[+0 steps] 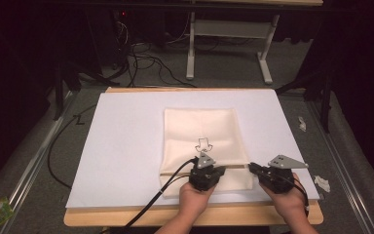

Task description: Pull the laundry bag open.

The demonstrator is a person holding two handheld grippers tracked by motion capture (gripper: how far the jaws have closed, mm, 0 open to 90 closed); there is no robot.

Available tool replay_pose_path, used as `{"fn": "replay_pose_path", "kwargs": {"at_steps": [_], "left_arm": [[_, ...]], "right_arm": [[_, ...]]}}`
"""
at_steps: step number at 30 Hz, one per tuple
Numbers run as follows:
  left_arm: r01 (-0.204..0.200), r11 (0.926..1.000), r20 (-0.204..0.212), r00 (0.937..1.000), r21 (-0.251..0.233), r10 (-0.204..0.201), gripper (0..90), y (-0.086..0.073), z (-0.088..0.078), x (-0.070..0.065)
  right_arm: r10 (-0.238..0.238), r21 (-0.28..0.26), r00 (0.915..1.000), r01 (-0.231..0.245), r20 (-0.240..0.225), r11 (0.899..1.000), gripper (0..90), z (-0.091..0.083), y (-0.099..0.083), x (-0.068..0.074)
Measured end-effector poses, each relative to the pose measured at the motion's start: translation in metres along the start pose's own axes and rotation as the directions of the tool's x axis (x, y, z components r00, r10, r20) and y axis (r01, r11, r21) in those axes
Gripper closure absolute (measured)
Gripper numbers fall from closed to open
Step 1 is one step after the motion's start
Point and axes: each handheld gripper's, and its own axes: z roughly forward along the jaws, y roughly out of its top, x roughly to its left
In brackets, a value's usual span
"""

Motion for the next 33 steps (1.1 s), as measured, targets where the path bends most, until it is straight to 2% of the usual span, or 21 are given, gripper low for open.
{"fn": "replay_pose_path", "kwargs": {"at_steps": [1, 3, 7, 9, 13, 14, 15, 16, 17, 19, 20, 21, 22, 24, 25, 27, 28, 30, 31, 32, 33], "left_arm": [[-0.017, 0.9998, -0.009, 0.9998, 0.008, 0.017, 87.7, -0.001, -0.003, 0.001], [-0.042, 0.9989, -0.022, 0.9988, 0.022, 0.043, 87.6, -0.003, -0.010, 0.004], [-0.038, 0.9987, -0.053, 0.9978, 0.034, 0.040, 87.6, -0.004, -0.024, 0.016], [-0.030, 0.9986, -0.082, 0.9961, 0.043, 0.033, 87.6, -0.005, -0.035, 0.027], [-0.019, 0.9983, -0.155, 0.9876, 0.056, 0.027, 87.6, -0.013, -0.067, 0.056], [-0.014, 0.9982, -0.160, 0.9868, 0.059, 0.024, 87.6, -0.014, -0.073, 0.062], [-0.015, 0.9978, -0.176, 0.9841, 0.065, 0.026, 87.6, -0.016, -0.081, 0.068], [-0.023, 0.9967, -0.203, 0.9785, 0.078, 0.038, 87.6, -0.017, -0.091, 0.074], [-0.022, 0.9963, -0.214, 0.9759, 0.083, 0.039, 87.6, -0.017, -0.097, 0.078], [-0.022, 0.9951, -0.237, 0.9705, 0.096, 0.045, 87.6, -0.020, -0.114, 0.091], [-0.021, 0.9951, -0.210, 0.9768, 0.097, 0.041, 87.5, -0.021, -0.122, 0.096], [-0.044, 0.9923, -0.202, 0.9771, 0.116, 0.067, 87.5, -0.024, -0.127, 0.096], [-0.070, 0.9885, -0.215, 0.9716, 0.134, 0.098, 87.5, -0.026, -0.128, 0.094], [-0.079, 0.9854, -0.216, 0.9701, 0.151, 0.111, 87.3, -0.033, -0.127, 0.094], [-0.072, 0.9867, -0.197, 0.9752, 0.146, 0.100, 87.2, -0.038, -0.126, 0.096], [-0.044, 0.9921, -0.173, 0.9828, 0.118, 0.064, 86.2, -0.041, -0.127, 0.100], [-0.024, 0.9959, -0.167, 0.9852, 0.087, 0.038, 83.1, -0.039, -0.129, 0.102], [-0.030, 0.9992, -0.173, 0.9844, 0.026, 0.034, 65.2, -0.036, -0.135, 0.105], [-0.042, 0.9991, -0.185, 0.9819, 0.012, 0.043, 58.5, -0.035, -0.138, 0.106], [-0.072, 0.9974, -0.213, 0.9744, 0.008, 0.072, 53.6, -0.034, -0.143, 0.108], [-0.120, 0.9924, -0.275, 0.9537, 0.029, 0.123, 47.9, -0.031, -0.150, 0.110]], "right_arm": [[0.015, 0.007, 0.9999, -0.015, -0.003, 1.000, 86.3, 0.000, -0.002, -0.004], [0.015, 0.022, 0.9999, -0.015, -0.002, 1.000, 86.2, 0.003, -0.005, -0.005], [-0.015, 0.016, 0.9998, 0.015, -0.016, 1.000, 86.1, 0.006, -0.002, 0.003], [-0.020, 0.019, 0.9998, 0.020, 0.000, 1.000, 86.2, 0.006, -0.002, 0.004], [0.019, 0.020, 0.9995, -0.020, 0.023, 1.000, 86.1, 0.002, -0.005, -0.006], [0.029, 0.019, 0.9992, -0.029, 0.027, 0.999, 86.1, 0.001, -0.007, -0.010], [0.035, 0.020, 0.9991, -0.036, 0.025, 0.999, 86.1, 0.000, -0.008, -0.012], [0.036, 0.021, 0.9990, -0.037, 0.027, 0.999, 86.1, 0.000, -0.009, -0.013], [0.031, 0.025, 0.9985, -0.032, 0.046, 0.999, 86.1, -0.001, -0.009, -0.013], [0.038, 0.023, 0.9978, -0.039, 0.054, 0.999, 86.1, -0.003, -0.010, -0.017], [0.046, 0.020, 0.9972, -0.047, 0.058, 0.999, 85.9, -0.004, -0.011, -0.021], [0.072, 0.013, 0.9972, -0.073, 0.021, 0.997, 85.7, -0.005, -0.011, -0.025], [0.083, 0.017, 0.9966, -0.083, 0.002, 0.996, 85.7, -0.003, -0.012, -0.024], [0.030, 0.039, 0.9988, -0.032, 0.039, 0.999, 85.7, 0.001, -0.011, -0.015], [0.016, 0.046, 0.9988, -0.018, 0.047, 0.999, 85.5, 0.002, -0.010, -0.012], [0.024, 0.050, 0.9981, -0.027, 0.056, 0.998, 83.6, 0.004, -0.011, -0.012], [0.030, 0.048, 0.9982, -0.033, 0.052, 0.998, 81.1, 0.004, -0.012, -0.013], [0.039, 0.038, 0.9987, -0.040, 0.033, 0.998, 68.3, 0.004, -0.016, -0.015], [0.042, 0.020, 0.9985, -0.043, 0.035, 0.999, 59.7, 0.002, -0.018, -0.017], [0.049, 0.005, 0.9980, -0.049, 0.039, 0.999, 53.8, 0.001, -0.019, -0.019], [0.056, -0.012, 0.9971, -0.055, 0.051, 0.998, 46.8, -0.003, -0.020, -0.023]]}}
